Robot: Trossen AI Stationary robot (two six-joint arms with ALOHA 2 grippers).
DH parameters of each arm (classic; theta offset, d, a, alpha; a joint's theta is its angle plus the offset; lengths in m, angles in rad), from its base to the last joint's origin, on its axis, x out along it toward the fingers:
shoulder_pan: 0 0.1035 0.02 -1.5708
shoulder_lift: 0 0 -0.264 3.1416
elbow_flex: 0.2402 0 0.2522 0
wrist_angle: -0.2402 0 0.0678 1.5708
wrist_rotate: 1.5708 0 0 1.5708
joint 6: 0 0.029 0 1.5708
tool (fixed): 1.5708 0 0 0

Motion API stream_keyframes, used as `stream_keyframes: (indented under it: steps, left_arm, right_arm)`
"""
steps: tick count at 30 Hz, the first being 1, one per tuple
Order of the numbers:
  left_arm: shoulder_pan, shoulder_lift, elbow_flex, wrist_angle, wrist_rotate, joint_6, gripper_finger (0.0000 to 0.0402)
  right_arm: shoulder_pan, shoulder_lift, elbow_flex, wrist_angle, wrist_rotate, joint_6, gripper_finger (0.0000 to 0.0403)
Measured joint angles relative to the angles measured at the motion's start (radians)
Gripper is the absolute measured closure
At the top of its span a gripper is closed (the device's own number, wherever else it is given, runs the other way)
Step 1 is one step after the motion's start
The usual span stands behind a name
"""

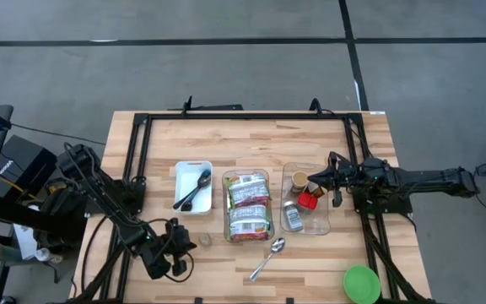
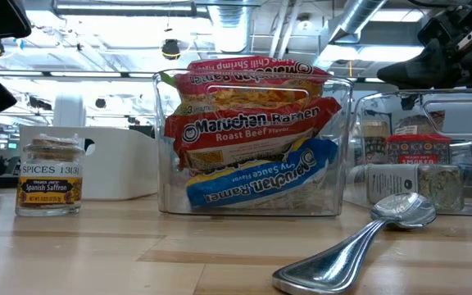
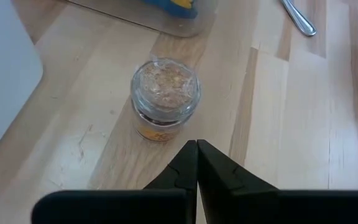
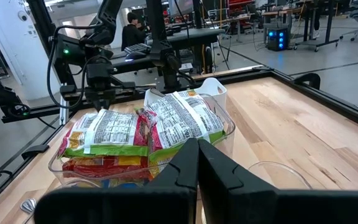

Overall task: Pick & Place Food Item
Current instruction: Put the brown seasoning bottle into the right transparent bin

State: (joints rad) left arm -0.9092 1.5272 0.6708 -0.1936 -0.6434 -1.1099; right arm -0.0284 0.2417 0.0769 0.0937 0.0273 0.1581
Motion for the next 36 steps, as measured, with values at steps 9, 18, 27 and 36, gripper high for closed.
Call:
stream_keyframes:
  steps: [9,18,27,36]
  left_arm:
    - [0.002,0.0,0.0,-0.009,0.003,0.005,0.0401]
    - [0.042,0.0,0.0,-0.011,0.141,0.005,0.0337]
    - [0.077,0.0,0.0,-0.025,0.144,0.095,0.0182]
    - [0.086,0.0,0.0,-0.024,0.097,0.227,0.01]
  right_arm:
    - [0.0,0.0,0.0,0.0,0.0,0.0,0.0402]
    - [0.0,0.0,0.0,0.0,0.0,0.0,0.0402]
    - [0.0,0.0,0.0,0.0,0.0,0.0,0.0402]
    - [0.0,0.0,0.0,0.0,0.0,0.0,0.0402]
